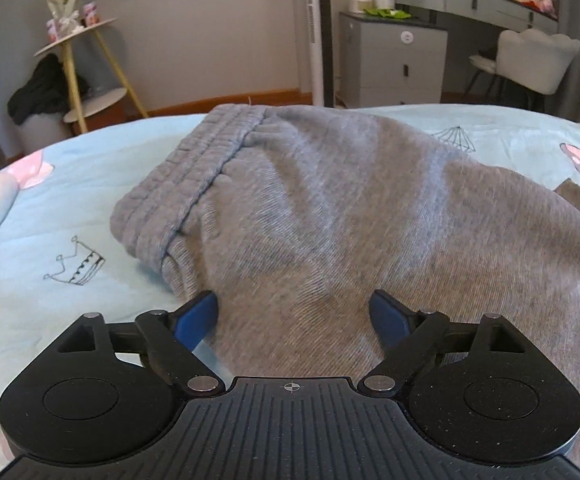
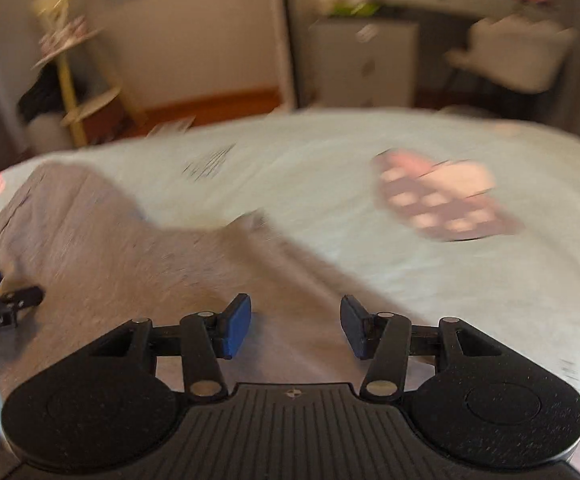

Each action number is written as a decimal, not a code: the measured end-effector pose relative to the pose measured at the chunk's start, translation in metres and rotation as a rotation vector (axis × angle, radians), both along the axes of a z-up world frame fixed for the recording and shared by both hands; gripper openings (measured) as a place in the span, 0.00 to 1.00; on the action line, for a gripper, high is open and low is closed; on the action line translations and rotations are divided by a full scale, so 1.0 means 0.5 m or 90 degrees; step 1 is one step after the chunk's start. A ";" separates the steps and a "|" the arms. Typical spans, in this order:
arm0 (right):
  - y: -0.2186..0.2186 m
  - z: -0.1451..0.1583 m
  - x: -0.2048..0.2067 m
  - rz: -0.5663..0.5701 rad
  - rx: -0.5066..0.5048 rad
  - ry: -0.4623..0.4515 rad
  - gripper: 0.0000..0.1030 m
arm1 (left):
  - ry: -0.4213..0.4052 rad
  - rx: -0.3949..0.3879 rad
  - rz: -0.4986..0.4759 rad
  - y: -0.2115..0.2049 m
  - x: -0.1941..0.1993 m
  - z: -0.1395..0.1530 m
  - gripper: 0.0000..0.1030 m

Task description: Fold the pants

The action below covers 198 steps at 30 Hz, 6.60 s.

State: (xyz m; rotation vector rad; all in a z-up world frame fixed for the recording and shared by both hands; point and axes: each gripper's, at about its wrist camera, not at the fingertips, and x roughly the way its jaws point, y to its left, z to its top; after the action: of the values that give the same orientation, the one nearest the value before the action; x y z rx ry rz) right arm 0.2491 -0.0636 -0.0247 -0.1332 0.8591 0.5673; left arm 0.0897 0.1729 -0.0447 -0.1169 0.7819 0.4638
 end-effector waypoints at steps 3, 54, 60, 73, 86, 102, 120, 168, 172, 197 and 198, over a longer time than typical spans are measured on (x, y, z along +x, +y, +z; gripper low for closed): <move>0.025 -0.023 0.002 0.033 -0.015 -0.010 0.33 | -0.005 -0.011 -0.004 0.006 -0.002 -0.003 0.91; -0.068 0.014 -0.111 -0.158 -0.006 -0.170 0.07 | -0.034 -0.024 -0.048 -0.027 -0.027 0.048 0.90; -0.162 -0.047 -0.186 -0.136 0.047 -0.083 0.07 | -0.024 0.005 -0.172 -0.147 0.005 0.070 0.90; -0.583 0.020 -0.360 -0.569 0.223 -0.077 0.35 | -0.027 -0.103 -0.292 -0.348 -0.008 0.027 0.91; -0.991 -0.098 -0.717 -0.952 0.395 -0.044 0.39 | -0.001 -0.050 -0.309 -0.394 0.004 -0.017 0.92; -1.006 -0.105 -0.682 -0.889 0.484 -0.092 0.27 | -0.020 -0.098 -0.304 -0.388 -0.007 -0.009 0.92; -0.776 0.108 -0.511 -0.693 0.086 -0.231 0.12 | -0.028 -0.124 -0.321 -0.385 -0.012 -0.004 0.92; -0.519 0.008 -0.462 -0.483 0.218 0.031 0.34 | 0.047 -0.489 -0.436 -0.480 0.066 -0.030 0.90; -0.550 -0.027 -0.449 -0.517 0.284 0.076 0.34 | 0.051 -0.460 -0.442 -0.519 0.070 -0.032 0.86; -0.528 -0.041 -0.435 -0.520 0.277 0.071 0.45 | 0.055 -0.556 -0.426 -0.468 0.079 -0.074 0.28; -0.529 -0.041 -0.435 -0.520 0.280 0.071 0.45 | 0.058 -0.564 -0.424 -0.464 0.081 -0.079 0.30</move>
State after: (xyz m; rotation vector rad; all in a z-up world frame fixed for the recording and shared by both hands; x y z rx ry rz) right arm 0.0318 -0.3281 -0.0453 0.6344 0.7955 -0.0191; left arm 0.1301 -0.0589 -0.0843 -0.6363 1.0143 -0.5369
